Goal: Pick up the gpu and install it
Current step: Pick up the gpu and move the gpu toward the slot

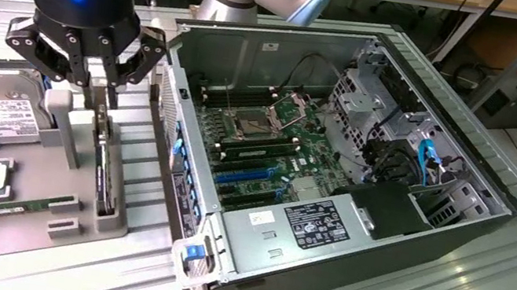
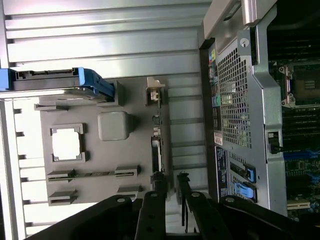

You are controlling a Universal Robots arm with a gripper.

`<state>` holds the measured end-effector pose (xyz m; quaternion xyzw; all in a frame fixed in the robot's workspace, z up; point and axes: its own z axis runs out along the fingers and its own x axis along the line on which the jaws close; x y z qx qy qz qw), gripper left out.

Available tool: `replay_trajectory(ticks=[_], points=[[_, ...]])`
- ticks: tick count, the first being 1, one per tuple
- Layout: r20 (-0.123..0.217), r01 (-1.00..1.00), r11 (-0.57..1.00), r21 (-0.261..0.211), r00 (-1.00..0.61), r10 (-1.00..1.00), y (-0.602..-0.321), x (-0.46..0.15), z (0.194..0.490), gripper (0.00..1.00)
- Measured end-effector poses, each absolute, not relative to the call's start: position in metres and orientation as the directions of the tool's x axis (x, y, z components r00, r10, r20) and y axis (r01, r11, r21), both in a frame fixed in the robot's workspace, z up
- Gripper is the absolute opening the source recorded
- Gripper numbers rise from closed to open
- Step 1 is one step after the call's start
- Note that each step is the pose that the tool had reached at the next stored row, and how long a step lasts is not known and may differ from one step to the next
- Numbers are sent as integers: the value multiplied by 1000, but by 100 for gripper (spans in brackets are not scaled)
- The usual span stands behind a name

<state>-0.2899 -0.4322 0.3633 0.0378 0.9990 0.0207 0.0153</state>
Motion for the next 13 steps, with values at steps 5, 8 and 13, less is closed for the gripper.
replay_trajectory(ticks=[5, 8, 13], points=[[-30, 75, 996, 43, -997, 76, -432, -290, 359, 36], [-30, 75, 996, 43, -997, 76, -432, -290, 352, 36], [-30, 75, 996, 43, -997, 76, -432, -292, 338, 36]])
